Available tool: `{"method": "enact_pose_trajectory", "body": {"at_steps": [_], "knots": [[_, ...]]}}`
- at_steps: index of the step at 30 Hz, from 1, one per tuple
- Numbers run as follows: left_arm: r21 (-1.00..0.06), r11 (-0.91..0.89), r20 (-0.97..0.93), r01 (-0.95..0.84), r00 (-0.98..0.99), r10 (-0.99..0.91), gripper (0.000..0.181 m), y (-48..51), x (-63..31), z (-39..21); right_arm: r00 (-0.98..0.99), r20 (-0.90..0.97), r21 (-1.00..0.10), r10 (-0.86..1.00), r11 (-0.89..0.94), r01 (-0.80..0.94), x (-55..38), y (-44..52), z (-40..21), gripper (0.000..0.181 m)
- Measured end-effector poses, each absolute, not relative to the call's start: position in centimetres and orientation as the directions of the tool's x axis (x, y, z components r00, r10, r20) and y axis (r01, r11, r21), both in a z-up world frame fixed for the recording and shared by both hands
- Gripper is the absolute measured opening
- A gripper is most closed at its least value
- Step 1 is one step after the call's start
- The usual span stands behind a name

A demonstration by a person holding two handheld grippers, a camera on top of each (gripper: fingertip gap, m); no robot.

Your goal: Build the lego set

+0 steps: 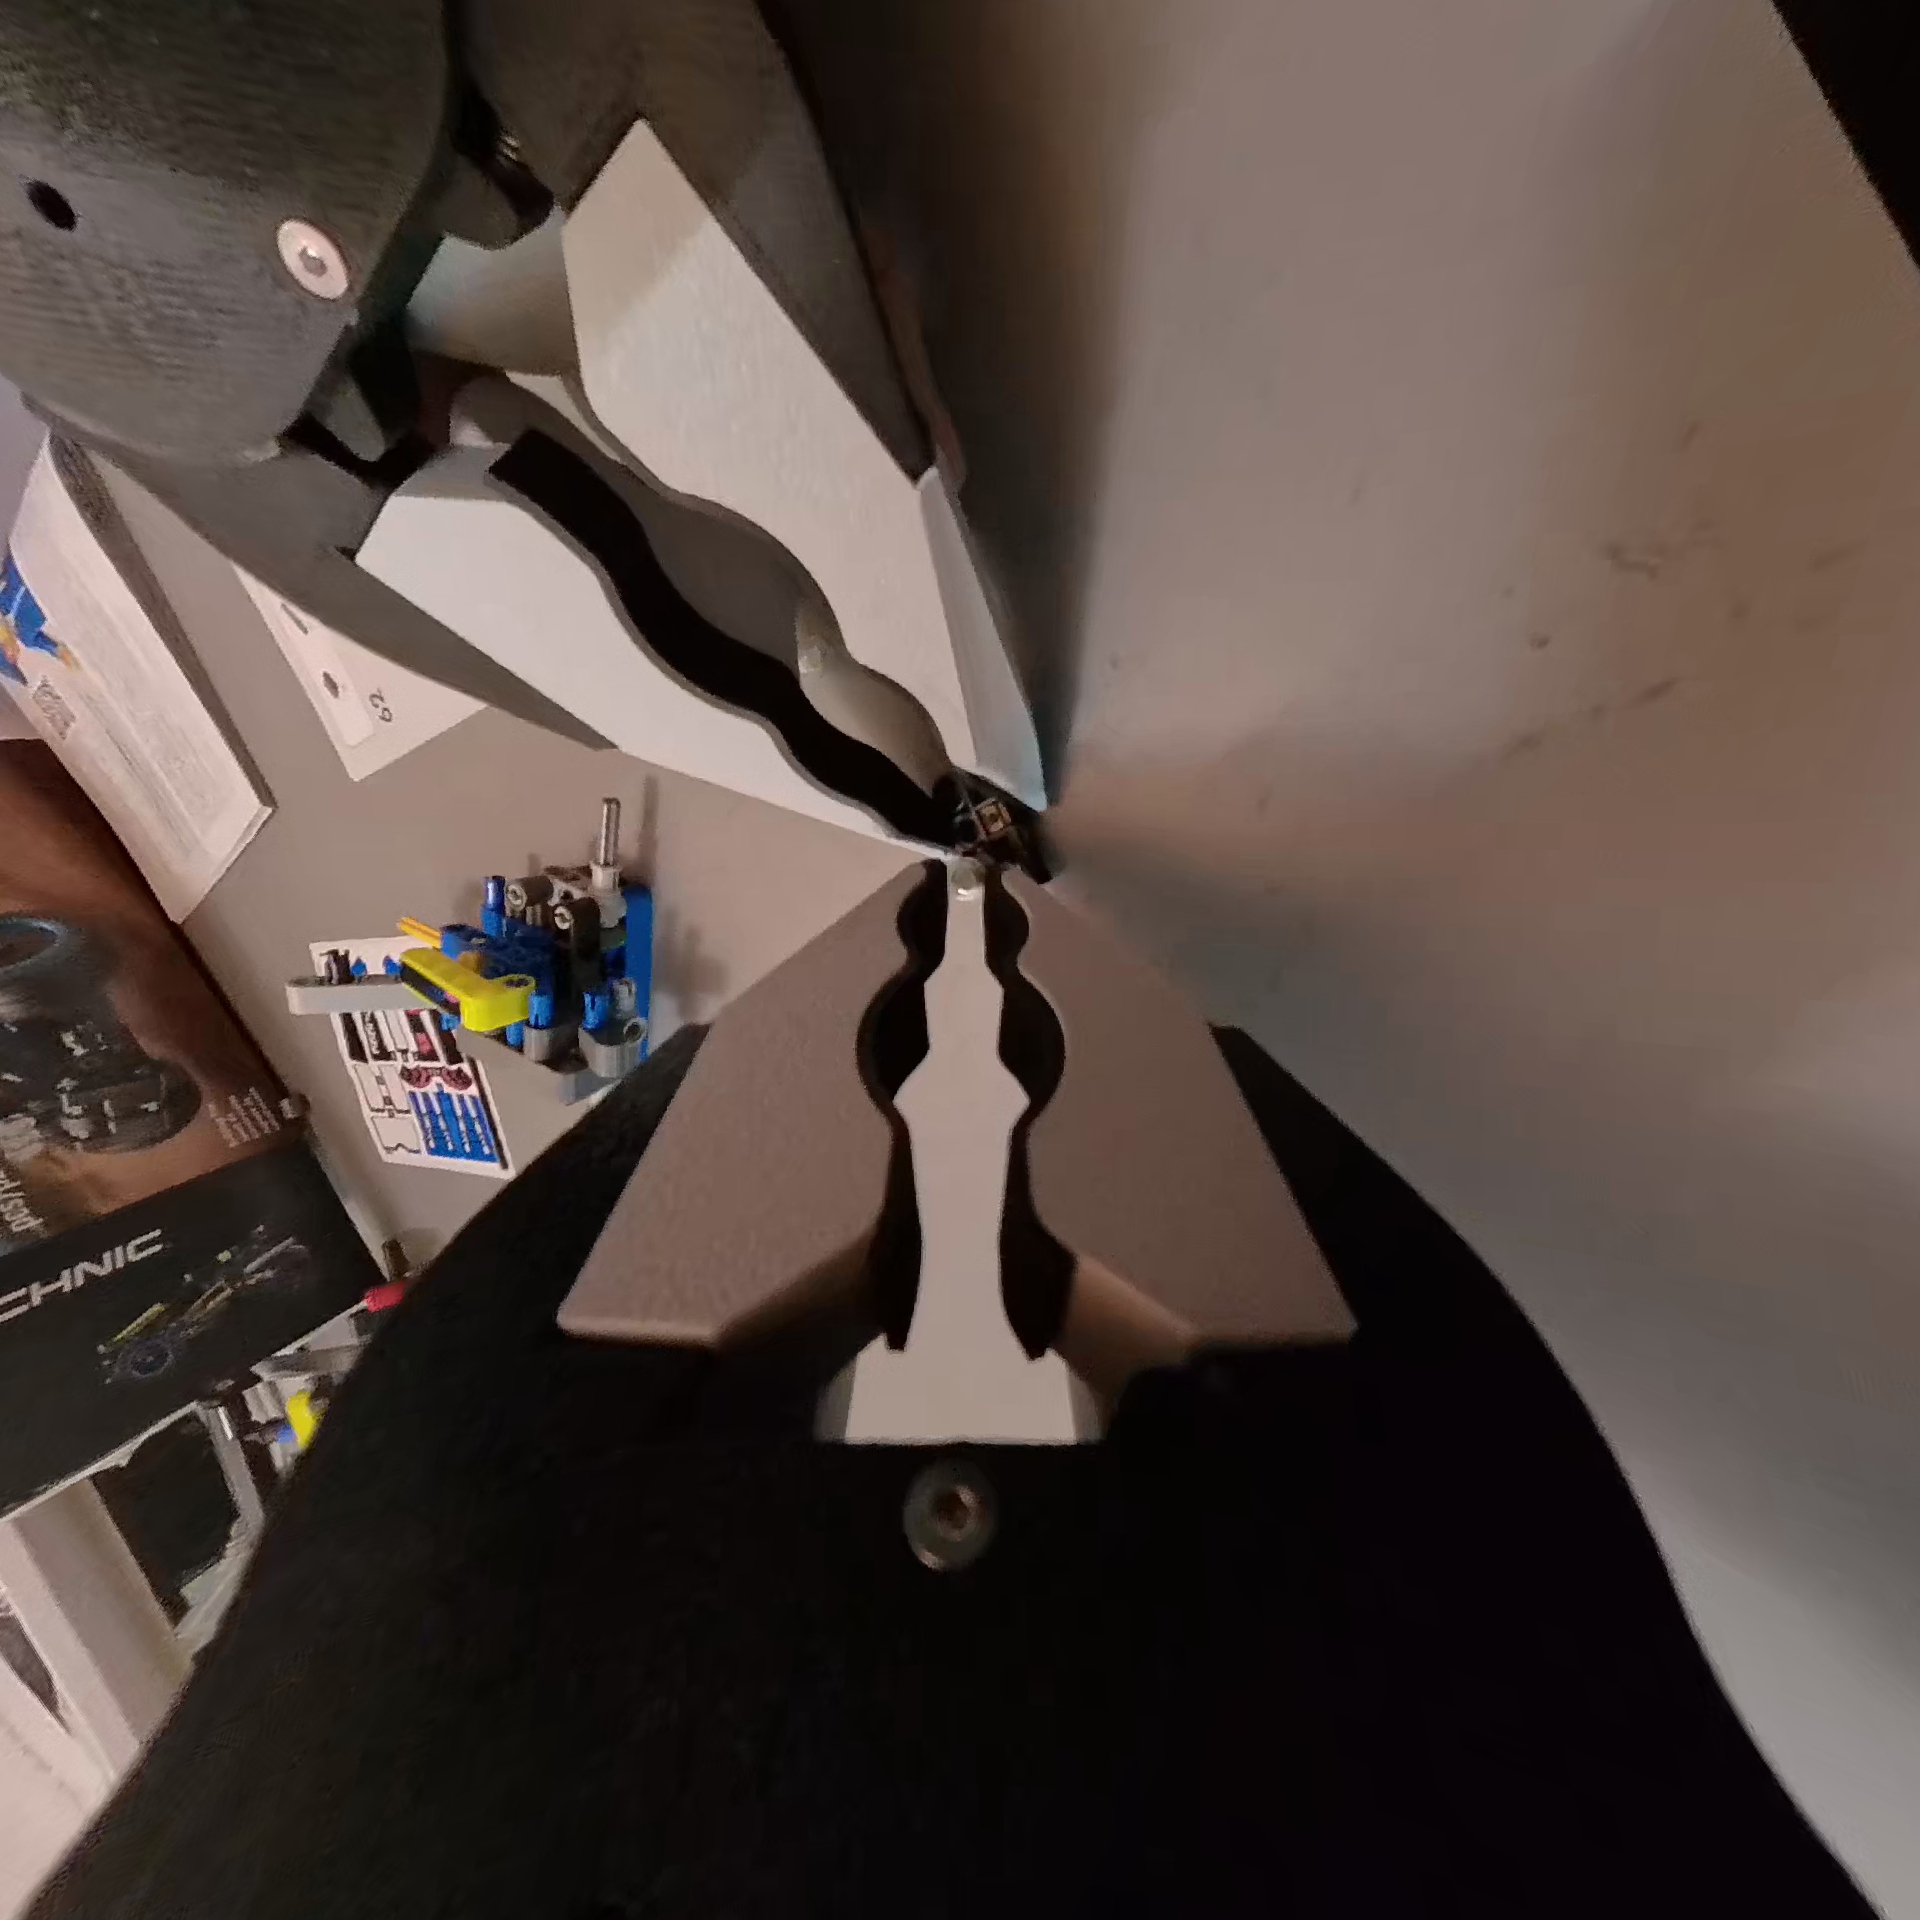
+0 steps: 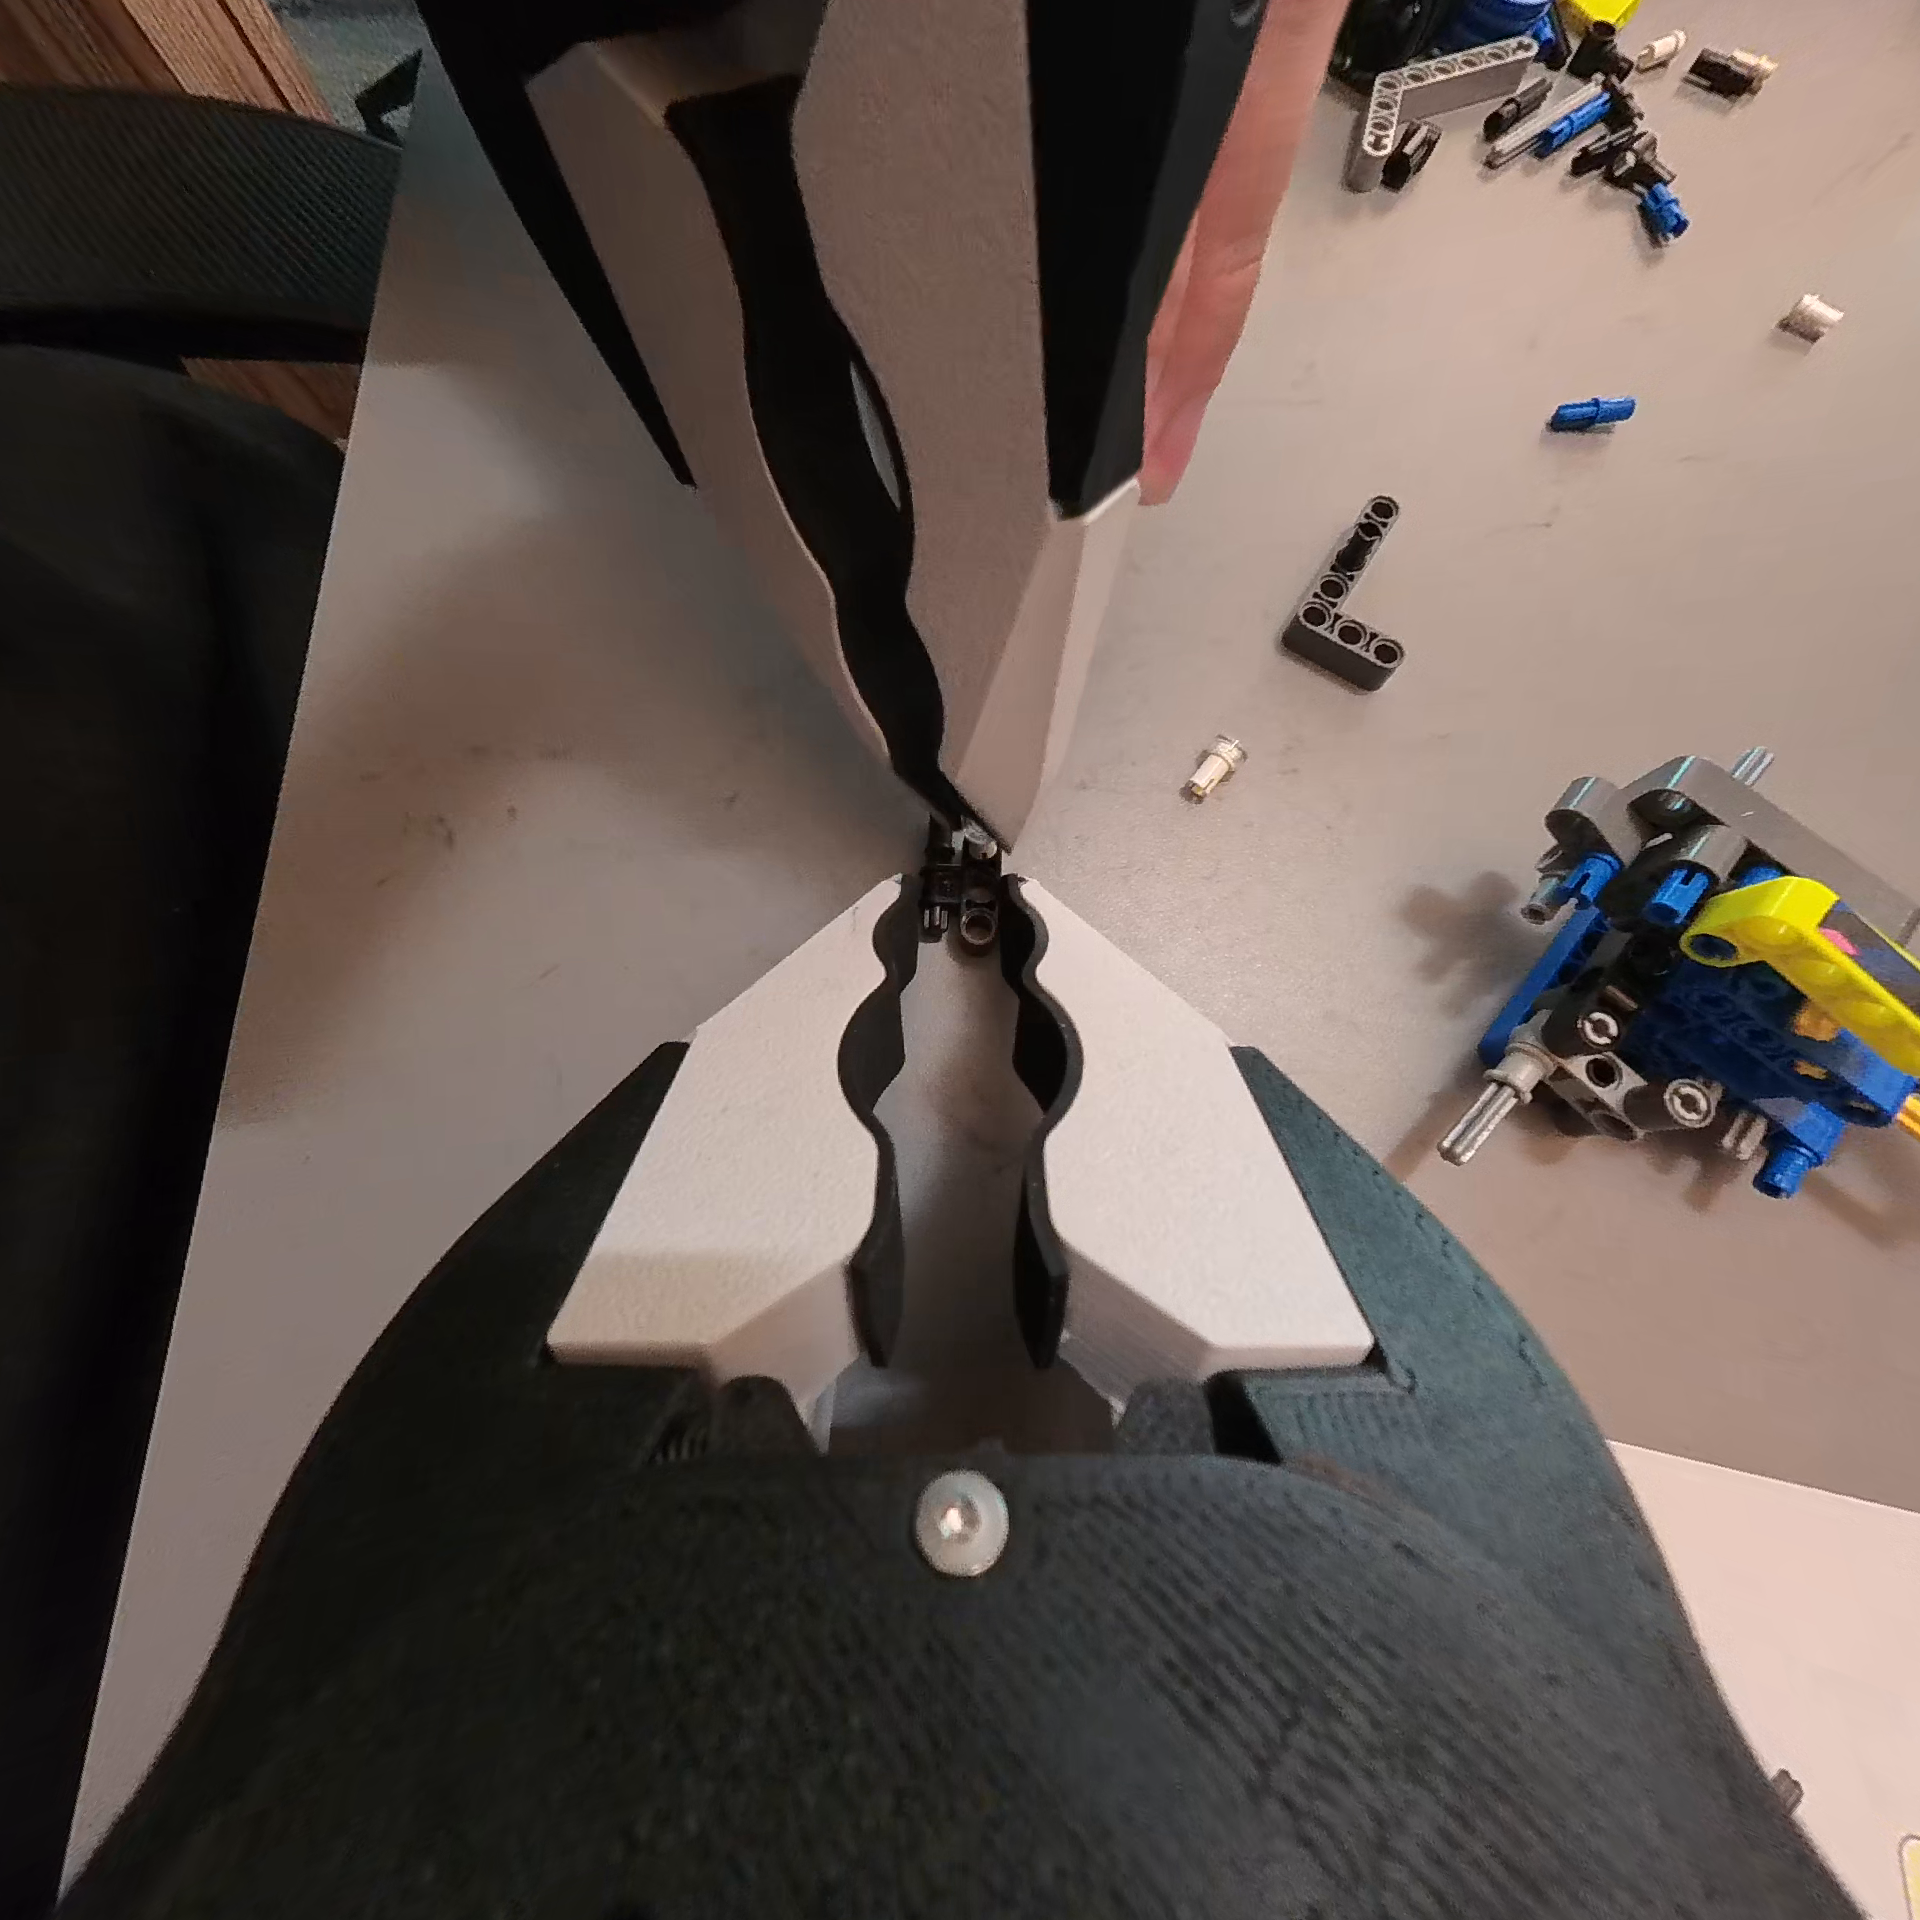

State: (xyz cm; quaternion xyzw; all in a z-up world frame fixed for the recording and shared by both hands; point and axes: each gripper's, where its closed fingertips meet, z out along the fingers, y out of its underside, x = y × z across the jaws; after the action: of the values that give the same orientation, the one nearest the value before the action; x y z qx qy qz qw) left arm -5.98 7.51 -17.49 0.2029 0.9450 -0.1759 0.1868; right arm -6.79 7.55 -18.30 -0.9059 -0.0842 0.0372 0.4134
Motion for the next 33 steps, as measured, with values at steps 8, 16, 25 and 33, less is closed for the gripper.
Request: {"method": "enact_pose_trajectory", "body": {"at_steps": [8,16,25,33], "knots": [[-0.236,0.860,-0.424,0.452,-0.844,0.328,0.004,7.46,-5.97,-17.55,0.983,0.001,-0.755,0.183,-0.644,0.121,-6.79,7.53,-18.31,0.014],[-0.210,0.874,-0.456,0.438,-0.835,0.309,0.004,7.48,-5.97,-17.60,0.983,-0.002,-0.755,0.183,-0.645,0.119,-6.79,7.53,-18.31,0.015],[-0.189,0.895,-0.449,0.405,-0.846,0.288,0.004,7.47,-5.96,-17.60,0.983,0.000,-0.755,0.183,-0.645,0.120,-6.79,7.54,-18.32,0.015],[-0.371,0.913,-0.246,0.169,-0.966,0.079,0.004,7.64,-6.12,-17.75,0.983,0.002,-0.755,0.186,-0.644,0.123,-6.82,7.53,-18.31,0.015]]}}
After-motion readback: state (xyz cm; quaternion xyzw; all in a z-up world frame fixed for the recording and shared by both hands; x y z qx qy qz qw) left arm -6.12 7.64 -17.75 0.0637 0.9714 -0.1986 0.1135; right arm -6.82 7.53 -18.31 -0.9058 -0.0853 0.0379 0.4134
